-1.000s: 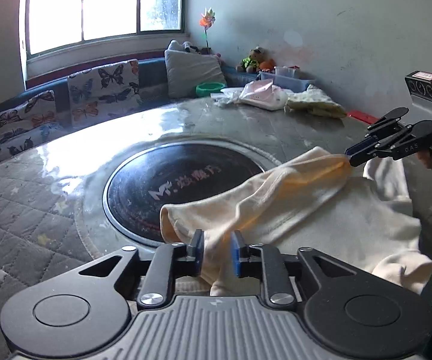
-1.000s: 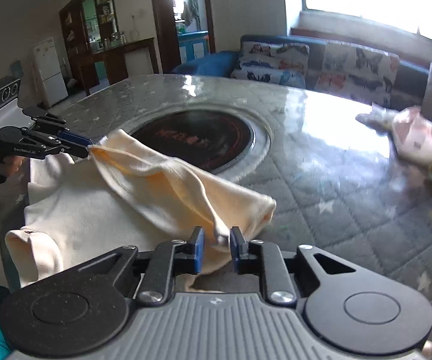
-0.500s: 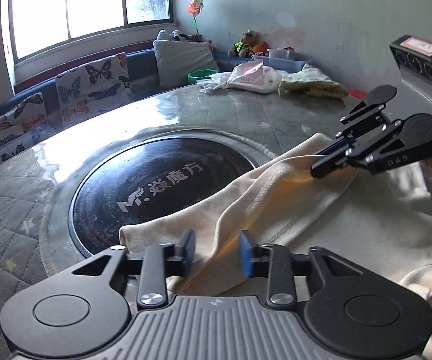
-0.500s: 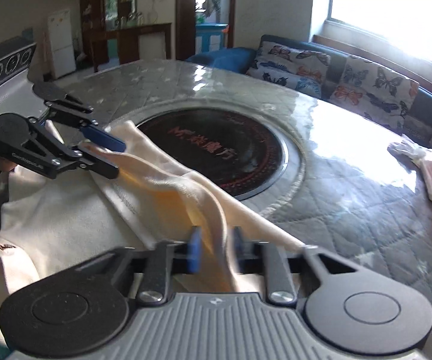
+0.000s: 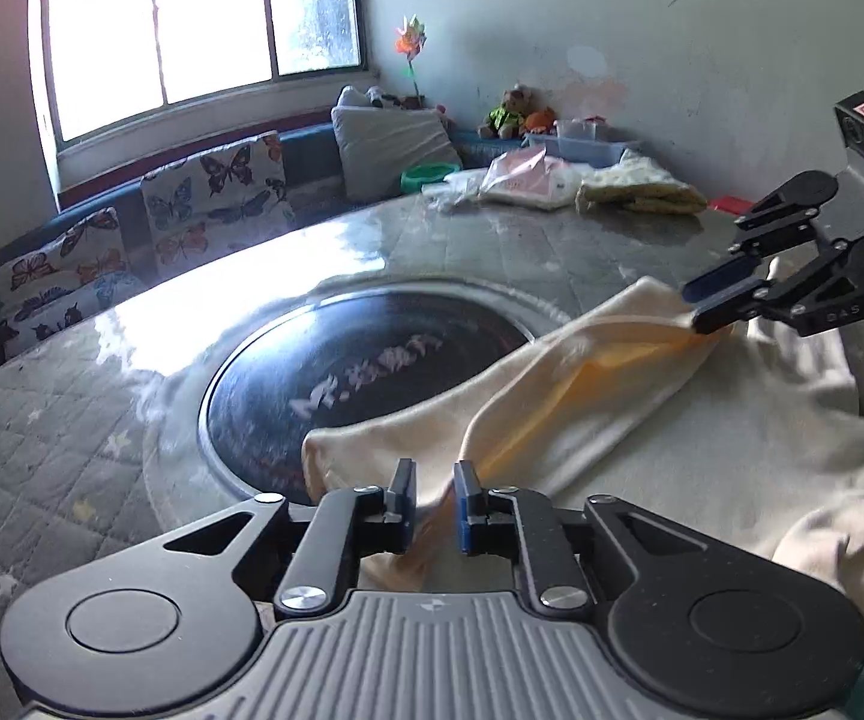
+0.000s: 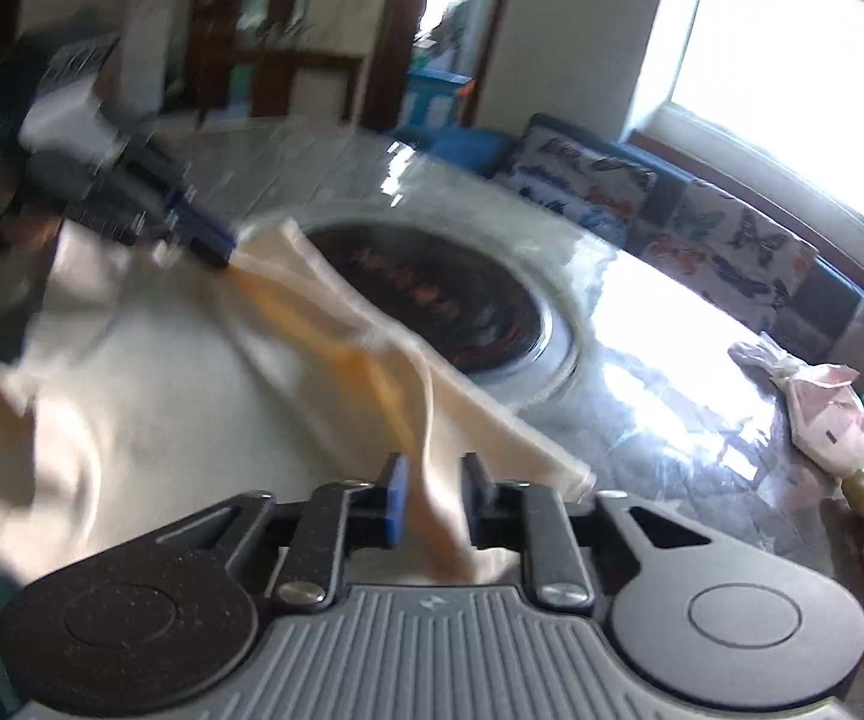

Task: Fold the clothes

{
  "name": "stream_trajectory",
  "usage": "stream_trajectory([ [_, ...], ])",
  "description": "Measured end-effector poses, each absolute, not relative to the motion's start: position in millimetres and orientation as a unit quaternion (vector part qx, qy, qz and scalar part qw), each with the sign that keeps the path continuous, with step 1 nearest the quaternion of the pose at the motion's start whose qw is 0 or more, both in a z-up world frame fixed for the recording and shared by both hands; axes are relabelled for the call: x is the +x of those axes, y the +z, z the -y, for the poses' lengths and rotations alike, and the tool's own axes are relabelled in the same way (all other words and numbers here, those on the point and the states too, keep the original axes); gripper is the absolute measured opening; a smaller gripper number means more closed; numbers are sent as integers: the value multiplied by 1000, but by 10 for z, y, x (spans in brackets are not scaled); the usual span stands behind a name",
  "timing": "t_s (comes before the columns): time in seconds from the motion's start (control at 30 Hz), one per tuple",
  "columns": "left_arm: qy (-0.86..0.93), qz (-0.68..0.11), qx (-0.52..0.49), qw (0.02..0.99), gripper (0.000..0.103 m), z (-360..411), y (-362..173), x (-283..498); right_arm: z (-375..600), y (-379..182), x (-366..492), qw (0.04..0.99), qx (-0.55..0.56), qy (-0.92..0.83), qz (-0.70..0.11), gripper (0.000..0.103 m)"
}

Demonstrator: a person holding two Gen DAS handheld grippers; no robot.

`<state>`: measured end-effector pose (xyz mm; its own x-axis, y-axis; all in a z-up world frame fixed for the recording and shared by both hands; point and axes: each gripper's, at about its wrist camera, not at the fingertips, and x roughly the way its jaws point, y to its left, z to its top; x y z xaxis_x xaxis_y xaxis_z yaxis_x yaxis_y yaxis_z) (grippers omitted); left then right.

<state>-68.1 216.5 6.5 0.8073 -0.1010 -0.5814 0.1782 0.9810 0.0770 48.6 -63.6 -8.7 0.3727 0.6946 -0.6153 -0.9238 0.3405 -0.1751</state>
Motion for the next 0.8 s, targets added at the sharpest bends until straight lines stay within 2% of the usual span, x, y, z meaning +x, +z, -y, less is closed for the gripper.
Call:
stream_trajectory([
  [0.03, -79, -302, 66, 948, 30, -2127, 62, -646, 613, -63, 537, 789, -238, 518, -228, 23],
  [0.07, -84, -302, 69, 947, 47, -2089, 59, -610, 594, -57, 559, 788, -232, 521, -233, 25],
  [0.1, -88, -302, 72, 947, 53, -2051, 53, -574, 535, -74, 607, 783, -230, 523, -245, 29],
  [0.17, -85, -307, 84, 944, 53, -1984, 5, -498, 426, -124, 677, 776, -230, 525, -261, 29],
  [0.23, -84, -320, 83, 940, 49, -1981, -53, -437, 364, -168, 714, 774, -230, 525, -270, 25],
  [0.27, -84, -327, 82, 938, 28, -1985, -83, -412, 324, -198, 727, 773, -232, 522, -277, 20],
  [0.3, -80, -333, 85, 936, 10, -1989, -107, -401, 311, -210, 722, 771, -235, 522, -279, 4],
  [0.43, -73, -318, 89, 941, 6, -2050, -76, -540, 387, -150, 571, 768, -258, 536, -238, 2],
  [0.53, -74, -312, 95, 942, 6, -2077, -40, -682, 508, -102, 442, 757, -283, 548, -218, 3],
  [0.57, -76, -315, 94, 941, 10, -2092, -34, -716, 540, -114, 421, 753, -288, 549, -221, 3],
  [0.7, -71, -316, 82, 943, 14, -2178, -5, -846, 670, -162, 337, 737, -309, 554, -233, 15],
  [0.8, -57, -310, 60, 947, 15, -2257, 57, -863, 726, -53, 421, 757, -256, 549, -245, 16],
])
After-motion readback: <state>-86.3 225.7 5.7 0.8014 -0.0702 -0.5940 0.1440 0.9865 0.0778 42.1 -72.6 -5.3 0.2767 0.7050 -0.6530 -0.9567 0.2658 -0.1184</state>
